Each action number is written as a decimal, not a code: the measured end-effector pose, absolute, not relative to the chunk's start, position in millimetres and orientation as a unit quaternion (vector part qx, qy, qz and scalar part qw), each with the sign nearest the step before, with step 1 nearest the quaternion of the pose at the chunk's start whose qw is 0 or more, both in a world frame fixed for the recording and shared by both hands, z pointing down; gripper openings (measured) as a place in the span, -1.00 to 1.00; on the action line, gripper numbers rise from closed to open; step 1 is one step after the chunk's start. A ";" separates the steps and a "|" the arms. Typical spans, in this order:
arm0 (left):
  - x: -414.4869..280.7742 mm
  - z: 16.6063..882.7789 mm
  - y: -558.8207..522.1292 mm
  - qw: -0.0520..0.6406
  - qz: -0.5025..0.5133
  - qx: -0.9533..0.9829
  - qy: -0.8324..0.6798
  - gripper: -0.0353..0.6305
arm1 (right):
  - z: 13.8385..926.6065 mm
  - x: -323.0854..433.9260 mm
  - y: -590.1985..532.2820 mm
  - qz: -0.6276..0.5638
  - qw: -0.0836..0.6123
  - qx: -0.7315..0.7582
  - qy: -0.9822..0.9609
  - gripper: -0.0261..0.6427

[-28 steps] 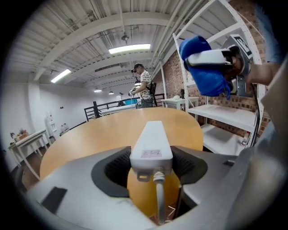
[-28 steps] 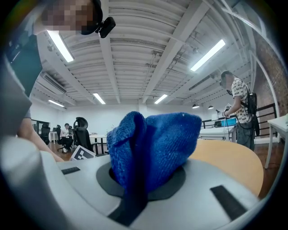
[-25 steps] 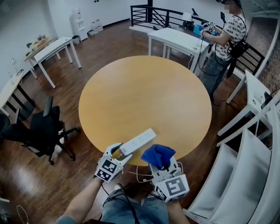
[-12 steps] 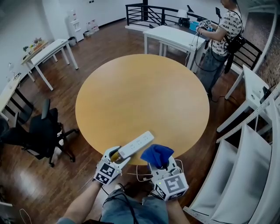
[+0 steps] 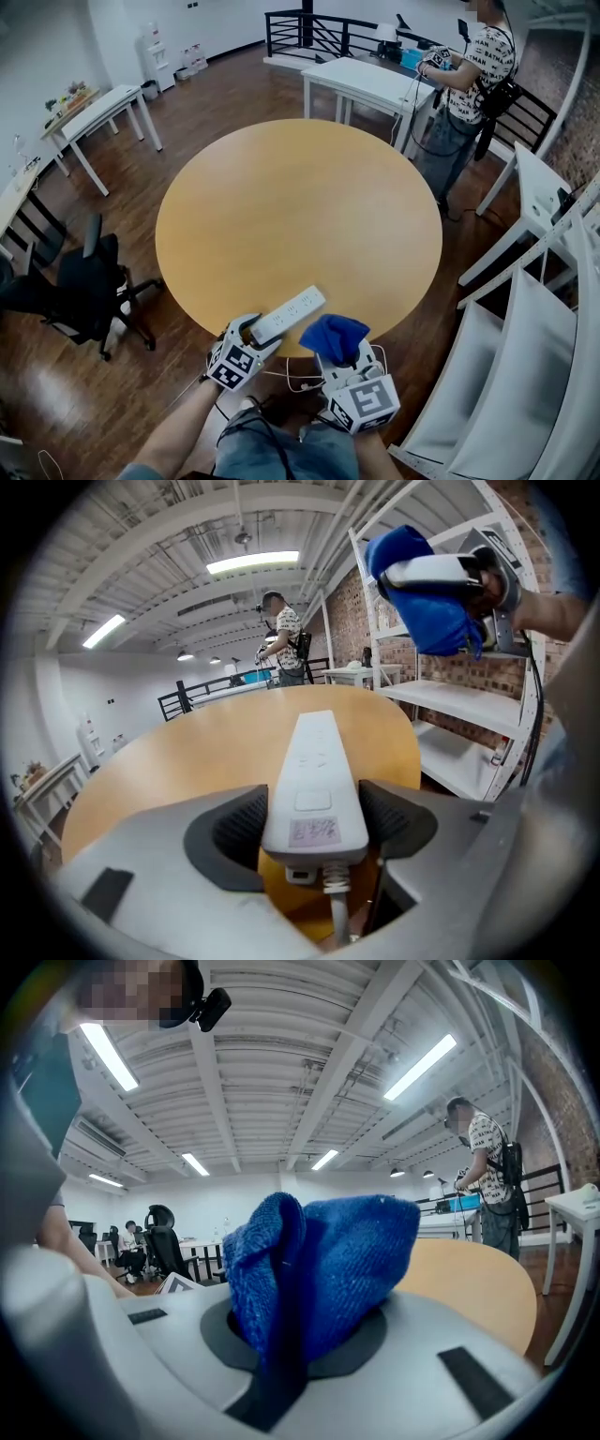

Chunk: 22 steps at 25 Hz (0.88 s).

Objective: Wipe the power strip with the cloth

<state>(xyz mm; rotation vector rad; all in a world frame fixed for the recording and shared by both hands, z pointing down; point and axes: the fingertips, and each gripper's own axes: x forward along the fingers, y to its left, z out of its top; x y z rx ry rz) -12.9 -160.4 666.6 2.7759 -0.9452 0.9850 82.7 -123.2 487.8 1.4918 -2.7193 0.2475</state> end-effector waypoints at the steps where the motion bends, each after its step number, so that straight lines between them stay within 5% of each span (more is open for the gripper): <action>1: -10.1 667.5 -160.2 0.029 0.322 0.898 -0.297 0.06 | 487.9 82.6 -123.1 0.081 0.015 0.479 -0.874 -0.75; 10: -9.2 640.9 -161.7 0.028 0.267 0.907 -0.325 -0.03 | 482.4 85.4 -123.6 0.076 0.012 0.481 -0.873 -0.75; 22: 2.0 484.3 -161.1 -0.077 0.179 0.913 -0.357 -0.03 | 397.9 69.1 -137.5 0.074 -0.041 0.441 -0.893 -0.75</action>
